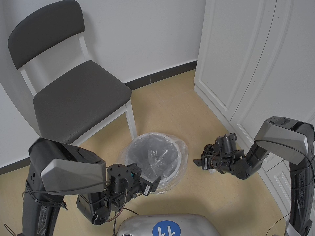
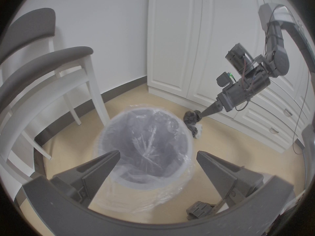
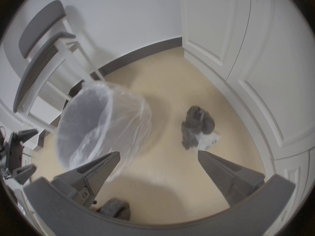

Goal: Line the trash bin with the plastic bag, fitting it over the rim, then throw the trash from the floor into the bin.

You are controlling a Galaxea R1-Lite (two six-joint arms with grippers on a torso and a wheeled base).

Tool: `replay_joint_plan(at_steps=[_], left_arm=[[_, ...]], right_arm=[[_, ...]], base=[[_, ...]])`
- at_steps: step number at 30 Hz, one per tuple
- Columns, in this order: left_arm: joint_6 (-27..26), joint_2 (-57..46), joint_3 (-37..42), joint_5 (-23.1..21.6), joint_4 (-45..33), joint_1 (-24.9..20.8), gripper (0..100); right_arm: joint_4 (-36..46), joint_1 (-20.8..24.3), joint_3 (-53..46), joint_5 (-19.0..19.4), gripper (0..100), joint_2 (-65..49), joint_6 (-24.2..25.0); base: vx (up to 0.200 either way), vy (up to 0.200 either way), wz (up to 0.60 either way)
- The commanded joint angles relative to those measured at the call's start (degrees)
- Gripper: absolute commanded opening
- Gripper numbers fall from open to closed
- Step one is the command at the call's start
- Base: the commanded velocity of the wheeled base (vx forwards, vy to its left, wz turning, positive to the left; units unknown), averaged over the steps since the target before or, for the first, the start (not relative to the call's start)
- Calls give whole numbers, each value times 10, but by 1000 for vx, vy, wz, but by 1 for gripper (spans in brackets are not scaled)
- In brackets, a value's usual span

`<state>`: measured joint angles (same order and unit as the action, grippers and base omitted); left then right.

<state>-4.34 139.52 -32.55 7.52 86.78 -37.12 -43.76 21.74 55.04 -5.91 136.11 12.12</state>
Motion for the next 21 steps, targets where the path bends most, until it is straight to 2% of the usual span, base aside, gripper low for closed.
replay_joint_plan(at_steps=[1, 5, 8, 11, 16, 18, 21], left_arm=[[13, -47, 15, 16, 5, 42, 100], [11, -47, 7, 60, 4, 55, 100], [11, -47, 6, 70, 4, 58, 100], [13, -48, 18, 75, 2, 77, 100], [12, -53, 38, 83, 1, 84, 100], [11, -61, 50, 116, 1, 86, 100], [12, -72, 64, 127, 1, 102, 100]], right_arm=[[75, -57, 177, -40, 100, 98, -12], [162, -71, 287, -51, 100, 140, -9], [170, -71, 311, -52, 100, 156, -10], [202, -64, 403, -52, 100, 209, -14], [280, -52, 490, -40, 100, 246, -10], [314, -42, 553, -27, 100, 280, -8], [333, -32, 596, -20, 100, 311, -11]], base=[[0, 0, 0], [0, 0, 0], [0, 0, 0], [0, 0, 0], [0, 0, 0], [0, 0, 0], [0, 0, 0]])
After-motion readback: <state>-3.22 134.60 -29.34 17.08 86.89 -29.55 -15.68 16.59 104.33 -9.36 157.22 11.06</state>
